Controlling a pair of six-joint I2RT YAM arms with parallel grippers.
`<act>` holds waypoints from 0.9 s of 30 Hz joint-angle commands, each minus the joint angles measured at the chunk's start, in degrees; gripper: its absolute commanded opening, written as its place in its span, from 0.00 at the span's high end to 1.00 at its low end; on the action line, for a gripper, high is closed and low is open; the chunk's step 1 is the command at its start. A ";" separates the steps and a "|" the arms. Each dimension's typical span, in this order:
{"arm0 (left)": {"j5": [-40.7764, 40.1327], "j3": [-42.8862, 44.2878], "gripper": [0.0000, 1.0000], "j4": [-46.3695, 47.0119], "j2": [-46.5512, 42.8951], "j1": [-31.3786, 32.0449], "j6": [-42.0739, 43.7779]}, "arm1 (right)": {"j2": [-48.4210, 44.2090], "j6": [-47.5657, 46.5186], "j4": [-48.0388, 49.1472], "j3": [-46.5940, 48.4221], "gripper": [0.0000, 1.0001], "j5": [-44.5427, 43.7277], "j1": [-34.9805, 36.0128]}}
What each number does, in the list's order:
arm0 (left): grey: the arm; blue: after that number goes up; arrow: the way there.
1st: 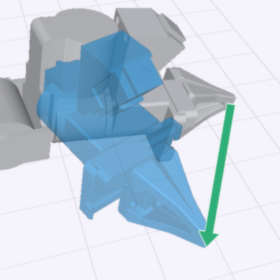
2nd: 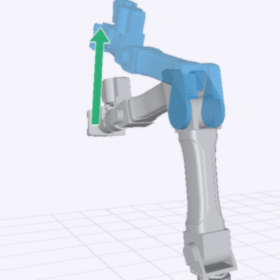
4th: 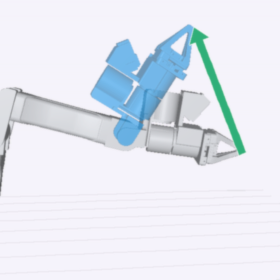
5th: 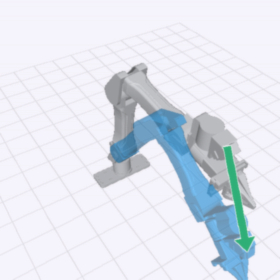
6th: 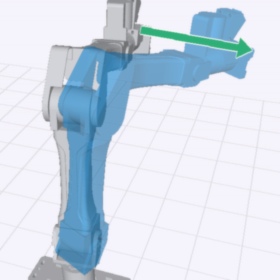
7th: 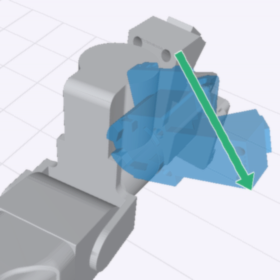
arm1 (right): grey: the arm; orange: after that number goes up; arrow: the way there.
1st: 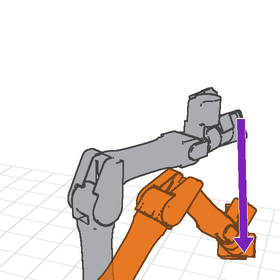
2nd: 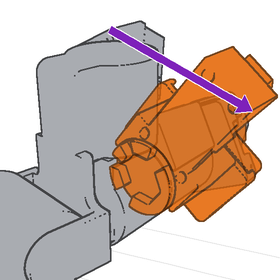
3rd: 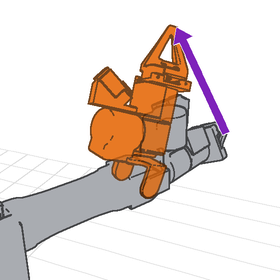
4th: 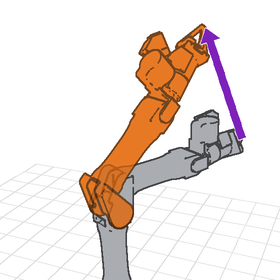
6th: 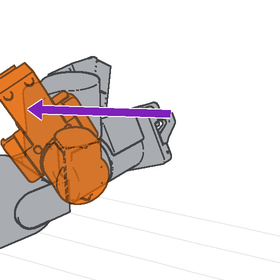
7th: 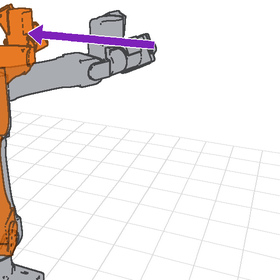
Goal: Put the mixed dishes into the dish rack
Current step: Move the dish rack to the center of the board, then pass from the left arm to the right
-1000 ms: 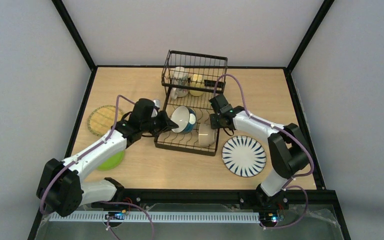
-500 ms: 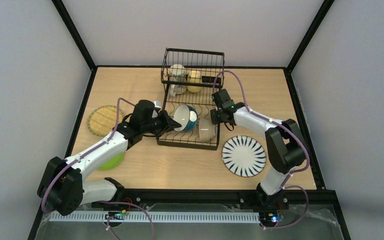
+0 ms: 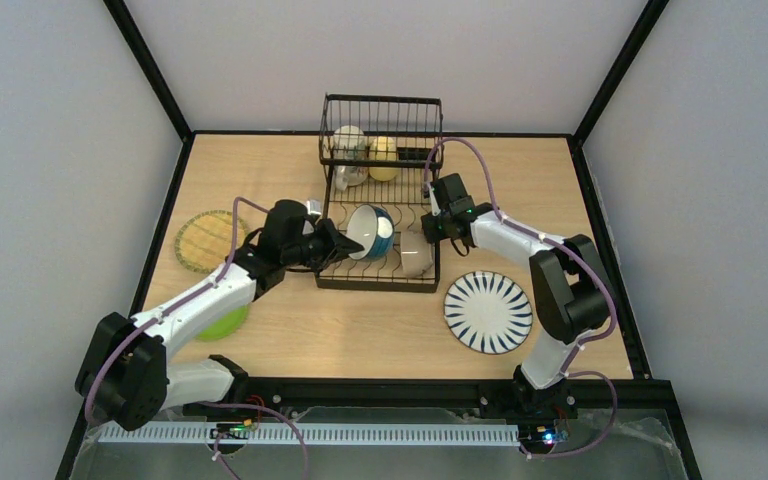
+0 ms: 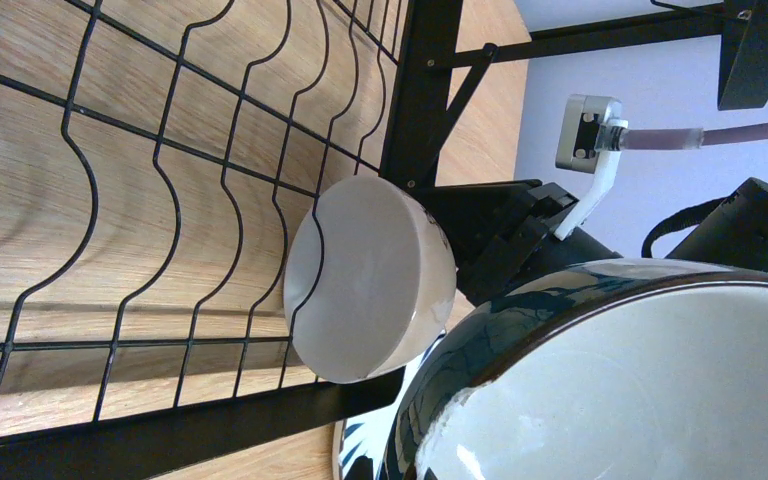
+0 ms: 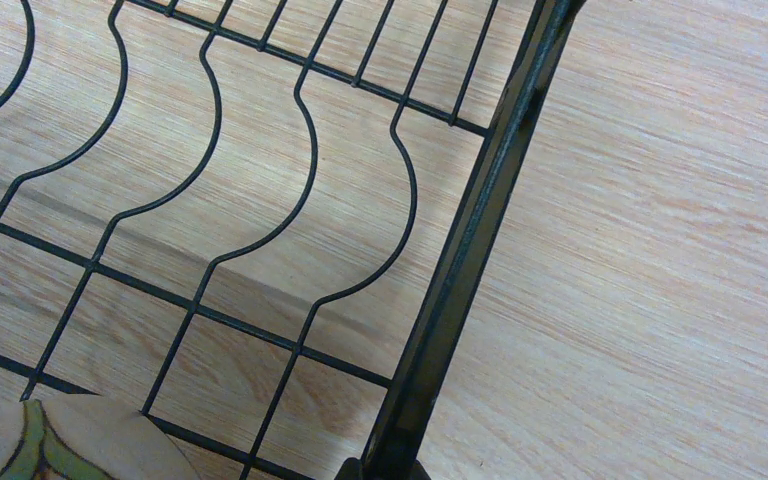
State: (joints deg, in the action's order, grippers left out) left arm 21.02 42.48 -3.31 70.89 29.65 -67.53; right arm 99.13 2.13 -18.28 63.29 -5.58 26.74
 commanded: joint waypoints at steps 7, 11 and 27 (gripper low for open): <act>1.86 -0.38 0.98 5.99 -0.76 -0.51 -1.90 | -0.88 -8.87 7.23 -0.75 1.00 6.70 0.75; 1.83 -0.25 0.98 5.79 -0.76 -0.49 -1.99 | -1.26 -7.95 6.09 -0.90 0.92 6.23 0.85; 0.65 0.06 0.98 1.12 -2.90 -0.50 -0.26 | -6.90 -5.46 4.85 0.62 0.27 0.25 0.94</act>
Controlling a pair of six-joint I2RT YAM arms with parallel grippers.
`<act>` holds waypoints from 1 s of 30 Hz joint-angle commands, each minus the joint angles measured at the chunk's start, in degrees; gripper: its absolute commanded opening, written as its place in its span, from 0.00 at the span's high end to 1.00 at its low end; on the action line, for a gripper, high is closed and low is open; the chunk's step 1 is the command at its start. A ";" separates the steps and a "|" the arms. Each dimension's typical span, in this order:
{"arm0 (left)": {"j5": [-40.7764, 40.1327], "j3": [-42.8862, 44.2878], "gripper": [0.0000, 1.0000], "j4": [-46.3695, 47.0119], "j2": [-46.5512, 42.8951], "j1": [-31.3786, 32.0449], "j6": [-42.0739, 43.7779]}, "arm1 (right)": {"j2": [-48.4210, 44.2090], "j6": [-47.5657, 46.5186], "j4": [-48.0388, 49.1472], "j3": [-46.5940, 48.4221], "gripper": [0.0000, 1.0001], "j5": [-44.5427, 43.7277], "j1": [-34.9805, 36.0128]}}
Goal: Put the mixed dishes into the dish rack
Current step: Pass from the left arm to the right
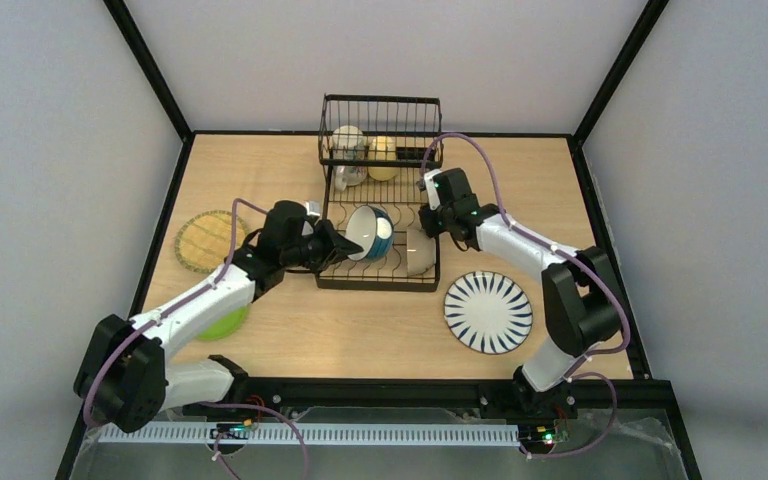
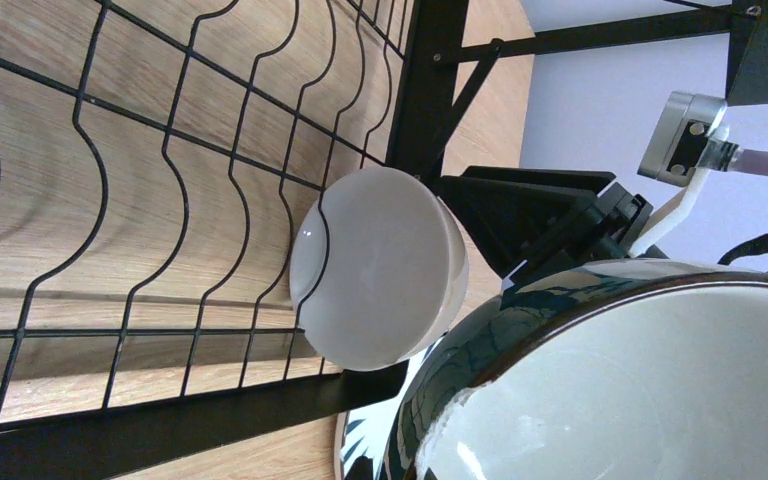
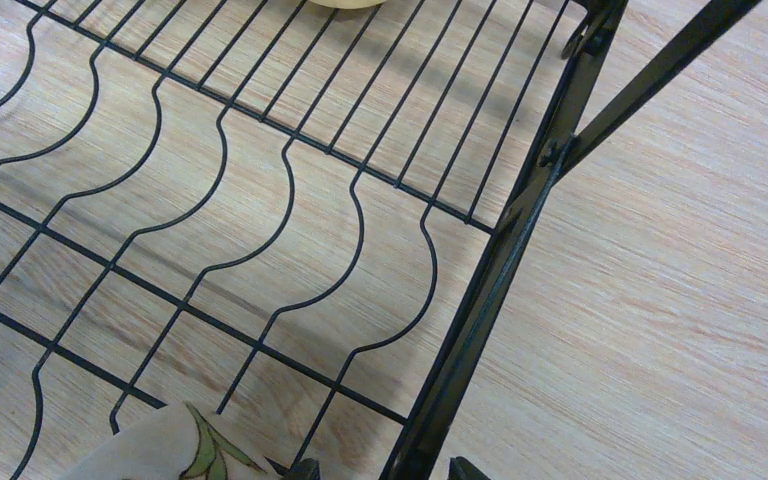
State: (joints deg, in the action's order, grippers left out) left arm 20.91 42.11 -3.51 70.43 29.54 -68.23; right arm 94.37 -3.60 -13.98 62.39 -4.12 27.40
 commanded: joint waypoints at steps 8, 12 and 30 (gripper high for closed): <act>1.56 0.53 0.98 1.35 -4.29 -0.37 0.60 | -9.41 2.76 -3.40 1.77 0.27 -4.27 0.29; 3.92 -0.91 0.98 2.75 -5.84 -0.36 -2.67 | -15.89 6.29 -7.68 2.77 0.27 -0.98 0.28; 6.35 -11.86 0.98 25.75 -4.41 4.78 -21.12 | -37.01 20.41 -13.91 -0.15 0.28 17.10 3.09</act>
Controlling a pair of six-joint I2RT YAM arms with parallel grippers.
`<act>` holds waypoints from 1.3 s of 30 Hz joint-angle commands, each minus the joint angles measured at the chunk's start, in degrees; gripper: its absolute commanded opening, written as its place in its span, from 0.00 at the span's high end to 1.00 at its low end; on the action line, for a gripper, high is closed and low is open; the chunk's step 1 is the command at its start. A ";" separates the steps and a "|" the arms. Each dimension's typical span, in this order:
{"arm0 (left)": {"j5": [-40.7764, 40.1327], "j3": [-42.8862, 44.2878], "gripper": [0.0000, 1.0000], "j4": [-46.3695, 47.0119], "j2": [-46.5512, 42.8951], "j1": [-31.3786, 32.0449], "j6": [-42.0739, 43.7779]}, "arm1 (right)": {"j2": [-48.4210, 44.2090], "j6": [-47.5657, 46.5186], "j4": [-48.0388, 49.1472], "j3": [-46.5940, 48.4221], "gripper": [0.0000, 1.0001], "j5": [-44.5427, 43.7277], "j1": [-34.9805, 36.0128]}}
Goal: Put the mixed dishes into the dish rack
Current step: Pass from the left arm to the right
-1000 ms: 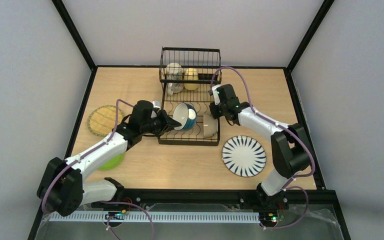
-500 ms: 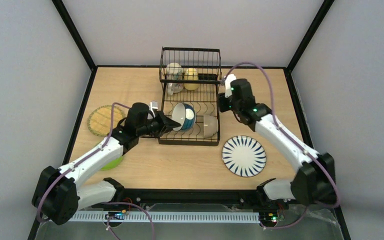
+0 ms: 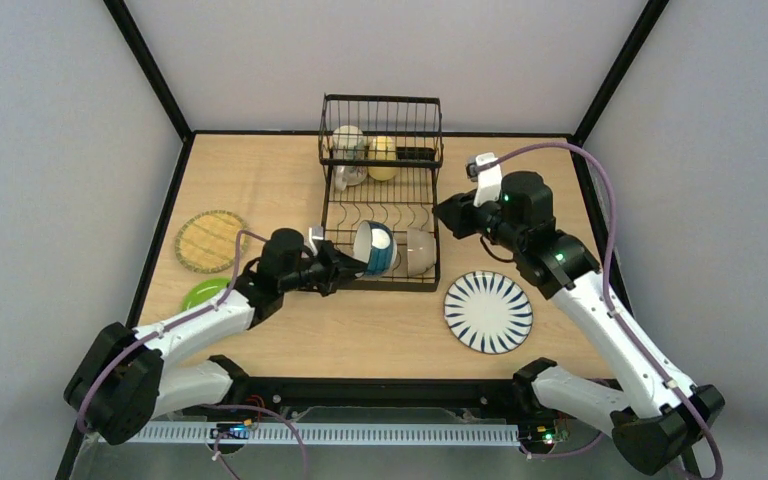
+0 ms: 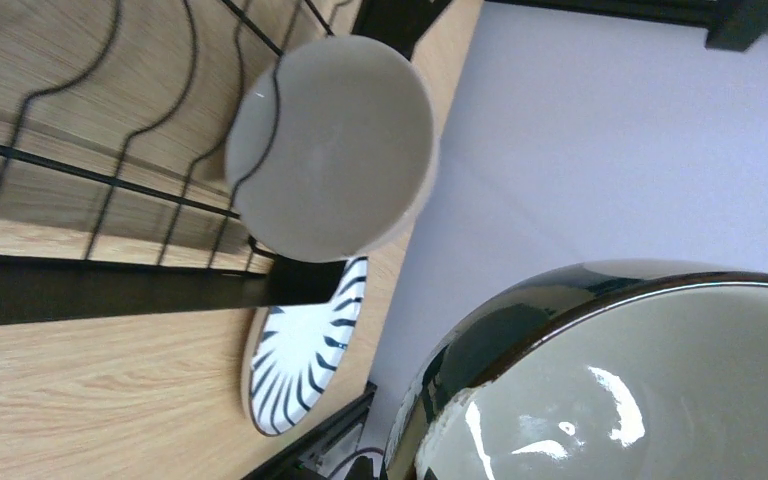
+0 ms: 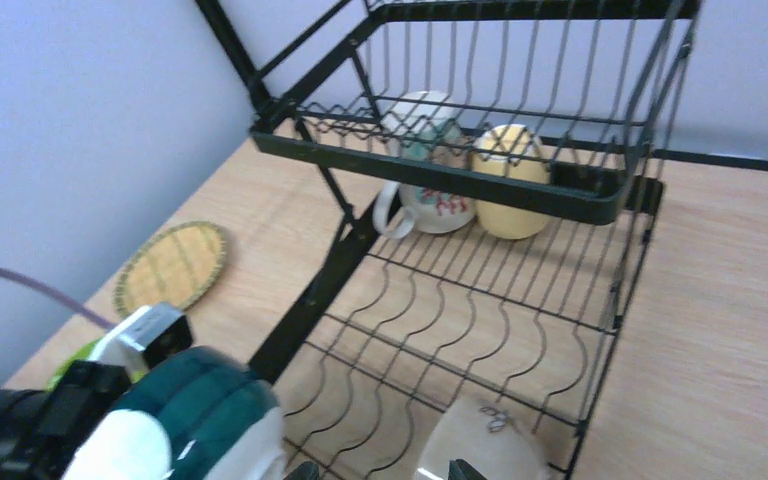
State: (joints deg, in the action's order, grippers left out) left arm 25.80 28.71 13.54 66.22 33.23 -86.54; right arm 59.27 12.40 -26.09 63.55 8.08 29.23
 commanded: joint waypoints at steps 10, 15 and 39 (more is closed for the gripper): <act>-13.07 18.45 0.98 -20.84 6.08 4.16 14.98 | 5.39 6.29 -11.78 10.12 0.29 -9.32 10.97; -19.67 24.14 0.98 -26.59 10.31 5.30 20.02 | 9.21 7.42 -17.31 17.06 0.30 -15.80 14.40; -27.67 34.81 0.98 -31.79 15.11 7.41 27.76 | 23.97 10.06 -30.21 28.52 0.32 -27.30 20.63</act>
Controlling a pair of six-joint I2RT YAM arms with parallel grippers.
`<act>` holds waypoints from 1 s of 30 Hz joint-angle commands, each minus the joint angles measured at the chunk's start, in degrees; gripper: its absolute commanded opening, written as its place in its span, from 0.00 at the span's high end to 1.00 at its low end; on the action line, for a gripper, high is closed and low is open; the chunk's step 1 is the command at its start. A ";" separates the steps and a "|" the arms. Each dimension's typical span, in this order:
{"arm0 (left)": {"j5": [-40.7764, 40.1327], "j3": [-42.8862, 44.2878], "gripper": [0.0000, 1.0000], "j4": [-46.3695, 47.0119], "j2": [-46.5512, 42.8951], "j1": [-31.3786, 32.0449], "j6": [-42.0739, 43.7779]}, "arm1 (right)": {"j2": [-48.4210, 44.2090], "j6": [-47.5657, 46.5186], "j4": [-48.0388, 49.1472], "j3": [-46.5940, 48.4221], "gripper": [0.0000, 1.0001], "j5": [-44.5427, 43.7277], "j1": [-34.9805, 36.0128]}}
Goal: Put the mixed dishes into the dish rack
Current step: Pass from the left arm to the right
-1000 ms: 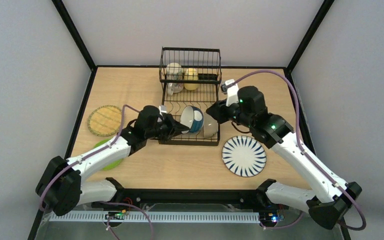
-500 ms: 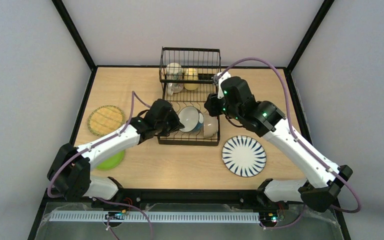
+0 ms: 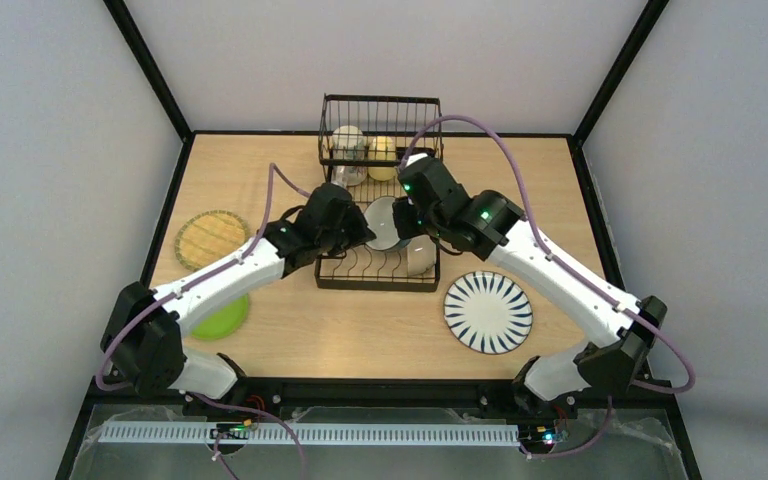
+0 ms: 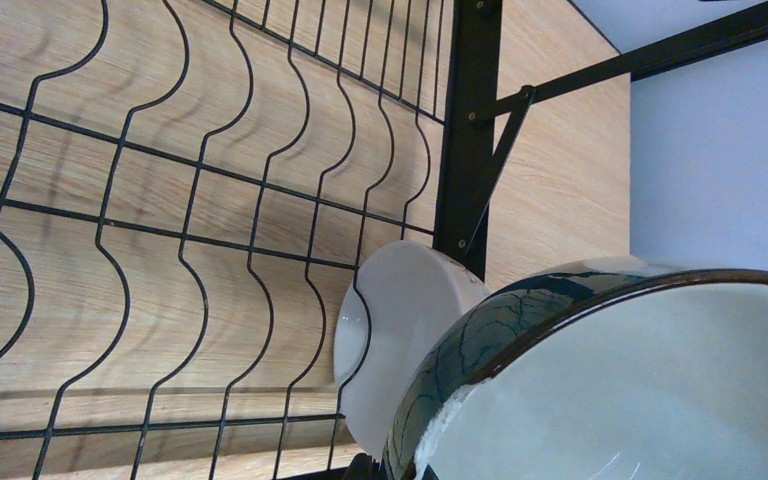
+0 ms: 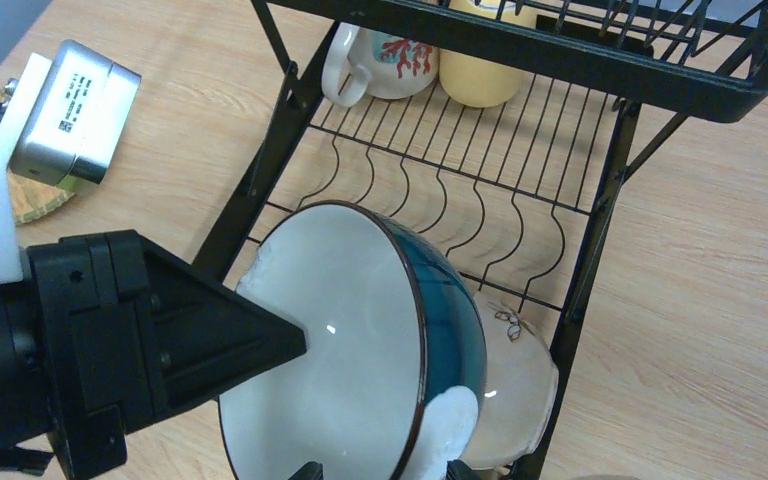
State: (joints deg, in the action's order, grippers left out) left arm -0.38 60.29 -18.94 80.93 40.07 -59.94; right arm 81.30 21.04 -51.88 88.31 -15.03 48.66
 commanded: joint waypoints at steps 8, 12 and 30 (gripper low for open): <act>-3.10 6.29 0.98 -1.15 0.81 1.25 1.63 | 7.58 4.36 -11.84 7.94 0.33 -12.93 4.14; -5.01 8.58 0.98 -2.48 0.38 2.12 1.58 | 9.20 6.61 -14.10 8.16 0.33 -15.93 4.47; -11.15 14.05 0.98 -9.34 -3.61 4.81 -14.87 | 10.13 16.46 -15.01 4.53 0.92 -26.98 4.55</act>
State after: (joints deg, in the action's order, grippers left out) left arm -7.75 71.35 -31.24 81.52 44.88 -66.50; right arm 91.39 35.88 -63.79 95.39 -40.01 52.97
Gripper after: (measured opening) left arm 0.068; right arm 0.208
